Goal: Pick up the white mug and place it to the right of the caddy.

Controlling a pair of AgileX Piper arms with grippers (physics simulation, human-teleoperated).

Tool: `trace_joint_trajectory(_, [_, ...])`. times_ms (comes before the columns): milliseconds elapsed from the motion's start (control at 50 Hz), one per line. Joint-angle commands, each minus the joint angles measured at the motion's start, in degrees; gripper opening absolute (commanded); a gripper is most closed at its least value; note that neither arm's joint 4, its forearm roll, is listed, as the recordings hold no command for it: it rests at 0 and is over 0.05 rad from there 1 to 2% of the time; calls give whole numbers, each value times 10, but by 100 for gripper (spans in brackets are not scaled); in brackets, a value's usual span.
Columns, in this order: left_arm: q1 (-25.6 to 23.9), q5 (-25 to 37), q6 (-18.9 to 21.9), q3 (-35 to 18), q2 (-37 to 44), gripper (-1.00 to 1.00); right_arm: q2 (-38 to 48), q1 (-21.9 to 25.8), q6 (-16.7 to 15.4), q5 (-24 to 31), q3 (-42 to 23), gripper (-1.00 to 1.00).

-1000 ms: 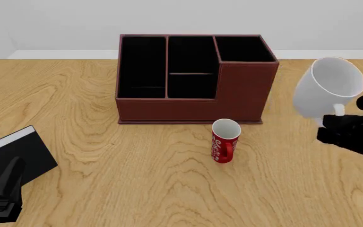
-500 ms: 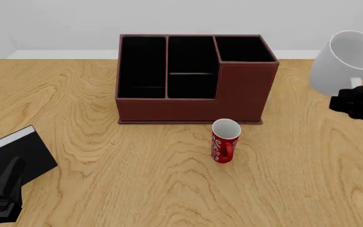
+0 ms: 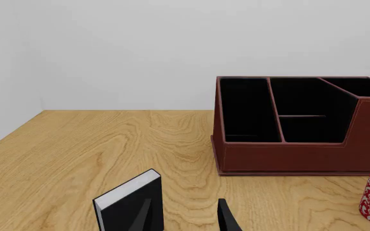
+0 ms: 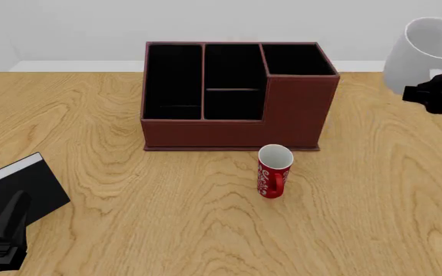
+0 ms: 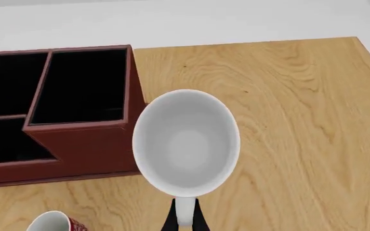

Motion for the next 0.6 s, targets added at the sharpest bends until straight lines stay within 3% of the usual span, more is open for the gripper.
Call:
trace_joint_trajectory(20, [0, 0, 0, 0, 0, 100, 45, -10, -7, 15, -52, -100])
trace_joint_trajectory(340, [0, 0, 0, 0, 0, 100, 114, -25, -45, 52, -136, -100])
trace_joint_trajectory(600, [0, 0, 0, 0, 0, 100, 173, -23, -35, 59, -171, -100])
